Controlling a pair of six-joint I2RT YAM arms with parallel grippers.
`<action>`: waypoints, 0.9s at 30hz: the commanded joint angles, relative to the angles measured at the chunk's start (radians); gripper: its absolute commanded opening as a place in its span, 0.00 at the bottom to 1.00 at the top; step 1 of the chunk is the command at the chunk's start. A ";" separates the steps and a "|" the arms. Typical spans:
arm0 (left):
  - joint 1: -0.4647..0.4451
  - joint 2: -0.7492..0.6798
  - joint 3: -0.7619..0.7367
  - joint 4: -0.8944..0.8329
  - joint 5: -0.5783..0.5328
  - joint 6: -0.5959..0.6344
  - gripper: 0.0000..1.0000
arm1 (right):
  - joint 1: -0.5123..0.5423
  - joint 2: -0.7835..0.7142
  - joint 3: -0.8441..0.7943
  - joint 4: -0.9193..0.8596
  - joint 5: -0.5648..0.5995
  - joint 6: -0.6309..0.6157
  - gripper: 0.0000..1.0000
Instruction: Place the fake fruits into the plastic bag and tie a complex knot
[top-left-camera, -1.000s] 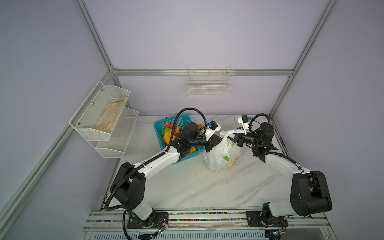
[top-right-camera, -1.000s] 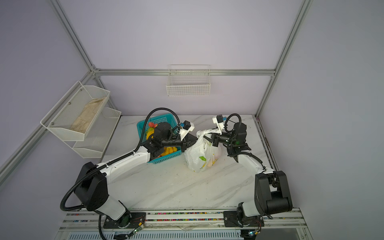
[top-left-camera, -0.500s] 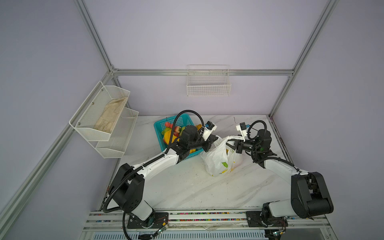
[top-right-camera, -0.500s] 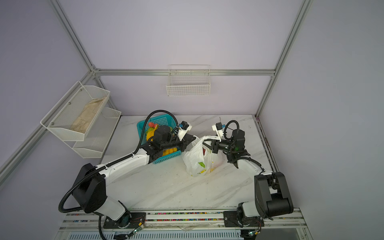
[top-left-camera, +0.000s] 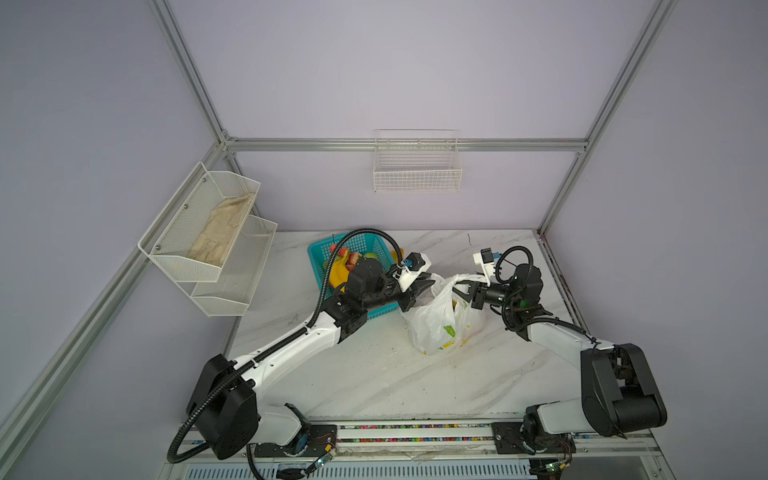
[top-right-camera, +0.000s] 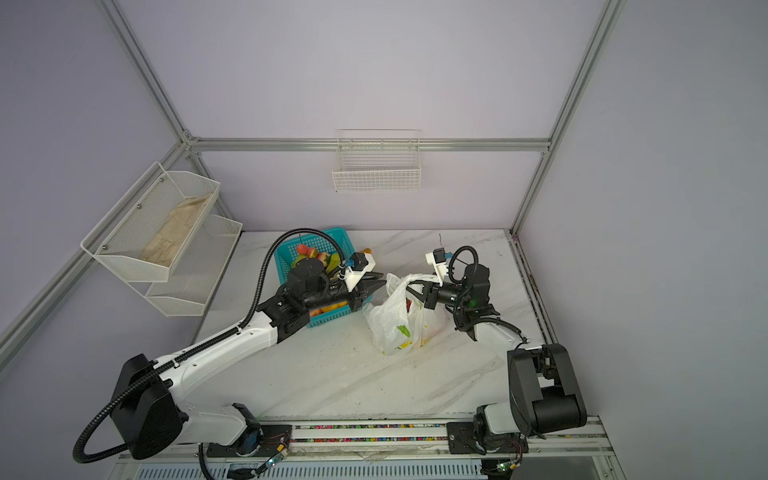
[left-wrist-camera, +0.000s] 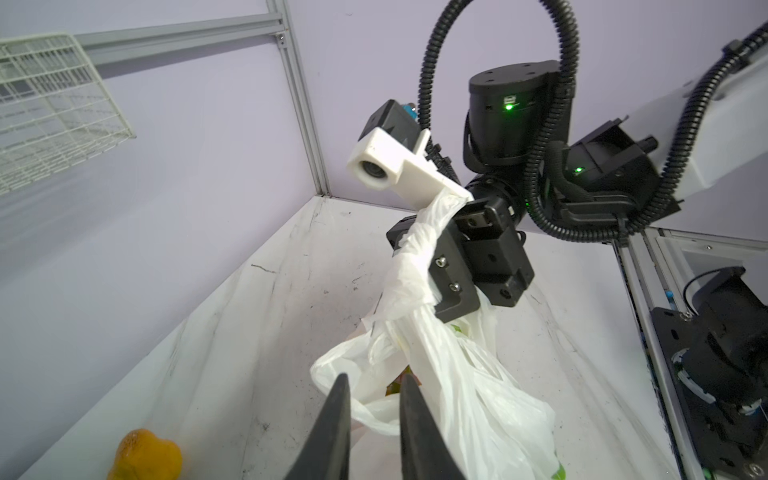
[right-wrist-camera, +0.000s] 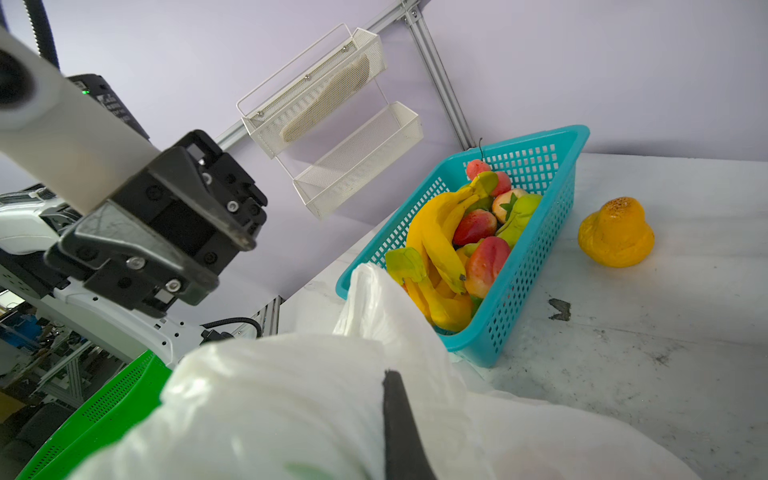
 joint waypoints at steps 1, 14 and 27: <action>-0.018 0.031 0.043 -0.060 0.073 0.066 0.19 | 0.005 -0.016 -0.012 0.050 0.004 0.020 0.00; -0.102 0.192 0.135 -0.011 0.119 0.014 0.19 | 0.016 -0.072 -0.112 0.171 0.015 0.153 0.00; -0.101 0.253 0.101 0.107 0.067 -0.005 0.22 | 0.037 0.026 -0.141 0.465 -0.005 0.394 0.00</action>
